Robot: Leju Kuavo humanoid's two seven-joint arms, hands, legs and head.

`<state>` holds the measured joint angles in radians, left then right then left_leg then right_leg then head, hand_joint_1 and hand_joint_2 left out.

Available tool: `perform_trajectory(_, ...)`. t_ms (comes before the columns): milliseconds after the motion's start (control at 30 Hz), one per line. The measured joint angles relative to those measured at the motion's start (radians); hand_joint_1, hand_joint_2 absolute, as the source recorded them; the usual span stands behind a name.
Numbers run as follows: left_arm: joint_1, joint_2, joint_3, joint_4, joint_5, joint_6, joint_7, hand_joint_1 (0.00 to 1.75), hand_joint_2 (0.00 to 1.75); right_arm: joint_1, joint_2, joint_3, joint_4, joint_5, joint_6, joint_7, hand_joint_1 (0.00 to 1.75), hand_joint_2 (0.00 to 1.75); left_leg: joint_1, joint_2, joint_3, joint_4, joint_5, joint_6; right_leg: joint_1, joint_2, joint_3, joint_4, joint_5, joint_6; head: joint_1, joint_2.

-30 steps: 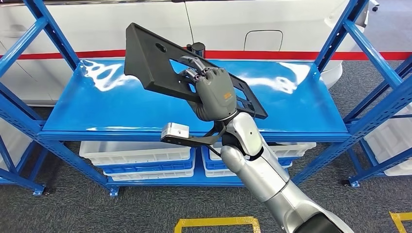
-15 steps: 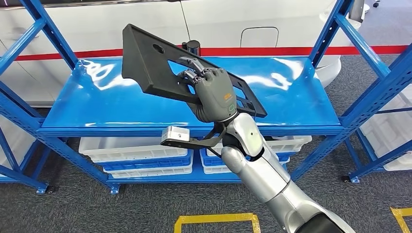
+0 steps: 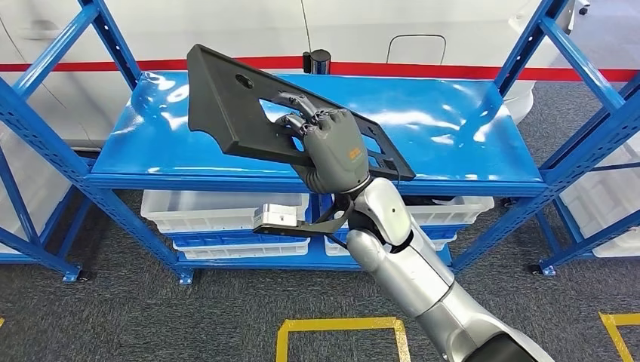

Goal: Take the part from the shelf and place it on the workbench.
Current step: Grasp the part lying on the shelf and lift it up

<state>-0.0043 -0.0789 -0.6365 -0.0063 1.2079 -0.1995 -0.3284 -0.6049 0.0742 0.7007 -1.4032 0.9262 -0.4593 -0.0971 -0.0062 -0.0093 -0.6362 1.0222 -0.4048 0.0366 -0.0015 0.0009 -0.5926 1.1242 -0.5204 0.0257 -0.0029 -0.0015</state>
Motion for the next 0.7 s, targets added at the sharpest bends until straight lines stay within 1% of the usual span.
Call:
perform_trajectory(33, 0.001, -0.002, -0.001, 0.0, 0.002, 0.001, -0.003, 0.0, 0.0, 0.0, 0.0, 0.001, -0.005, -0.004, 0.003, -0.002, 1.75, 1.75, -0.002, 0.0, -0.004, -0.001, 0.006, -0.003, 0.005, -0.001, 0.043, -0.065, 0.014, -0.003, -0.001, 0.0)
perform_trajectory(67, 0.003, -0.004, -0.002, 0.0, 0.004, 0.002, -0.005, 0.0, 0.0, -0.001, -0.001, 0.002, -0.009, -0.007, 0.008, -0.004, 1.75, 1.75, -0.003, 0.001, -0.007, -0.001, 0.012, -0.007, 0.01, -0.003, 0.071, -0.109, 0.021, -0.007, 0.0, 0.0)
perform_trajectory(100, 0.005, -0.006, -0.003, 0.0, 0.006, 0.003, -0.006, 0.0, 0.0, -0.001, -0.001, 0.002, -0.013, -0.011, 0.013, -0.006, 1.75, 1.75, -0.003, 0.002, -0.008, -0.002, 0.018, -0.012, 0.013, -0.004, 0.081, -0.128, 0.025, -0.011, 0.001, 0.0)
perform_trajectory(133, 0.008, -0.007, -0.003, 0.0, 0.008, 0.003, -0.007, 0.0, 0.0, -0.001, -0.001, 0.003, -0.015, -0.014, 0.019, -0.006, 1.75, 1.75, -0.002, 0.003, -0.009, -0.004, 0.025, -0.018, 0.014, -0.004, 0.076, -0.129, 0.033, -0.012, 0.002, 0.0)
perform_trajectory(167, 0.01, -0.008, -0.003, 0.0, 0.009, 0.002, -0.007, 0.0, 0.0, -0.002, -0.001, 0.004, -0.016, -0.017, 0.024, -0.007, 1.75, 1.75, -0.001, 0.003, -0.011, -0.004, 0.028, -0.024, 0.009, -0.004, 0.074, -0.135, 0.04, -0.016, 0.005, 0.0)
perform_trajectory(200, 0.013, -0.008, -0.003, 0.0, 0.011, 0.0, -0.007, 0.0, 0.0, -0.004, 0.0, 0.004, -0.017, -0.019, 0.03, -0.006, 1.75, 1.75, 0.0, 0.003, -0.015, -0.001, 0.022, -0.03, 0.004, -0.005, 0.071, -0.14, 0.047, -0.021, 0.005, 0.0)
perform_trajectory(233, 0.015, -0.008, -0.003, 0.001, 0.013, -0.002, -0.007, 0.0, 0.0, -0.006, 0.001, 0.005, -0.017, -0.02, 0.034, -0.006, 1.75, 1.75, 0.001, 0.004, -0.025, 0.017, -0.002, -0.037, -0.002, -0.005, 0.067, -0.145, 0.056, -0.027, 0.003, 0.0)
perform_trajectory(267, 0.017, -0.007, -0.003, 0.001, 0.015, -0.005, -0.007, 0.0, 0.0, -0.008, 0.004, 0.006, -0.018, -0.022, 0.036, -0.005, 1.75, 1.75, 0.004, 0.004, -0.041, 0.055, -0.04, -0.045, -0.008, -0.006, 0.065, -0.149, 0.065, -0.033, 0.002, 0.0)
perform_trajectory(333, 0.02, -0.007, -0.003, 0.001, 0.017, -0.007, -0.006, 0.0, 0.0, -0.011, 0.006, 0.007, -0.018, -0.023, 0.039, -0.004, 1.75, 1.75, 0.013, 0.004, -0.079, 0.173, -0.128, -0.062, -0.009, -0.008, 0.049, -0.149, 0.079, -0.038, 0.001, 0.0)
perform_trajectory(367, 0.021, -0.007, -0.003, 0.001, 0.017, -0.007, -0.006, 0.0, 0.0, -0.011, 0.007, 0.008, -0.019, -0.023, 0.04, -0.004, 1.75, 1.75, 0.018, 0.004, -0.091, 0.224, -0.15, -0.07, -0.01, -0.008, 0.04, -0.148, 0.085, -0.037, 0.001, 0.0)
perform_trajectory(400, 0.021, -0.006, -0.003, 0.001, 0.017, -0.007, -0.006, 0.0, 0.0, -0.011, 0.007, 0.009, -0.019, -0.023, 0.04, -0.004, 1.75, 1.75, 0.024, 0.005, -0.089, 0.25, -0.153, -0.078, -0.012, -0.009, 0.031, -0.146, 0.091, -0.033, 0.001, 0.0)
perform_trajectory(433, 0.021, -0.005, -0.004, 0.001, 0.017, -0.007, -0.006, 0.0, 0.0, -0.012, 0.007, 0.009, -0.019, -0.023, 0.041, -0.004, 1.75, 1.75, 0.031, 0.005, -0.071, 0.243, -0.139, -0.085, -0.015, -0.009, 0.022, -0.143, 0.096, -0.029, 0.001, 0.0)
perform_trajectory(467, 0.021, -0.004, -0.004, 0.001, 0.017, -0.007, -0.006, 0.0, 0.0, -0.012, 0.007, 0.01, -0.019, -0.023, 0.041, -0.004, 1.75, 1.75, 0.037, 0.006, -0.034, 0.201, -0.115, -0.092, -0.019, -0.009, 0.013, -0.137, 0.1, -0.025, 0.001, 0.0)
perform_trajectory(500, 0.021, -0.004, -0.004, 0.001, 0.017, -0.007, -0.006, 0.0, 0.0, -0.012, 0.007, 0.011, -0.019, -0.023, 0.041, -0.004, 1.75, 1.75, 0.043, 0.006, 0.012, 0.139, -0.098, -0.1, -0.022, -0.009, 0.004, -0.129, 0.102, -0.02, 0.001, 0.0)
perform_trajectory(533, 0.02, -0.003, -0.004, 0.001, 0.017, -0.007, -0.006, 0.0, 0.0, -0.012, 0.007, 0.011, -0.019, -0.023, 0.041, -0.004, 1.75, 1.75, 0.044, 0.004, 0.052, 0.082, -0.088, -0.102, -0.023, -0.009, -0.005, -0.12, 0.104, -0.014, -0.001, 0.0)
perform_trajectory(567, 0.02, -0.003, -0.004, 0.001, 0.017, -0.008, -0.006, 0.0, 0.0, -0.012, 0.008, 0.011, -0.02, -0.023, 0.041, -0.004, 1.75, 1.75, 0.044, 0.0, 0.078, 0.041, -0.084, -0.099, -0.022, -0.009, -0.013, -0.113, 0.107, -0.008, -0.002, 0.0)
perform_trajectory(600, 0.02, -0.003, -0.004, 0.0, 0.018, -0.008, -0.006, 0.0, 0.0, -0.013, 0.008, 0.012, -0.021, -0.023, 0.041, -0.003, 1.75, 1.75, 0.042, -0.003, 0.086, 0.022, -0.087, -0.092, -0.02, -0.008, -0.02, -0.108, 0.11, -0.001, -0.003, 0.0)
perform_trajectory(667, 0.02, -0.002, -0.004, 0.0, 0.018, -0.009, -0.006, 0.0, 0.0, -0.013, 0.009, 0.013, -0.022, -0.024, 0.04, -0.003, 1.75, 1.75, 0.035, -0.007, 0.073, 0.023, -0.08, -0.066, -0.019, -0.007, -0.028, -0.109, 0.122, 0.017, -0.003, 0.0)
perform_trajectory(700, 0.02, -0.002, -0.004, 0.0, 0.018, -0.01, -0.006, 0.0, 0.0, -0.013, 0.008, 0.013, -0.022, -0.026, 0.04, -0.004, 1.75, 1.75, 0.034, -0.006, 0.066, 0.021, -0.074, -0.052, -0.021, -0.007, -0.035, -0.107, 0.121, 0.023, -0.003, 0.0)
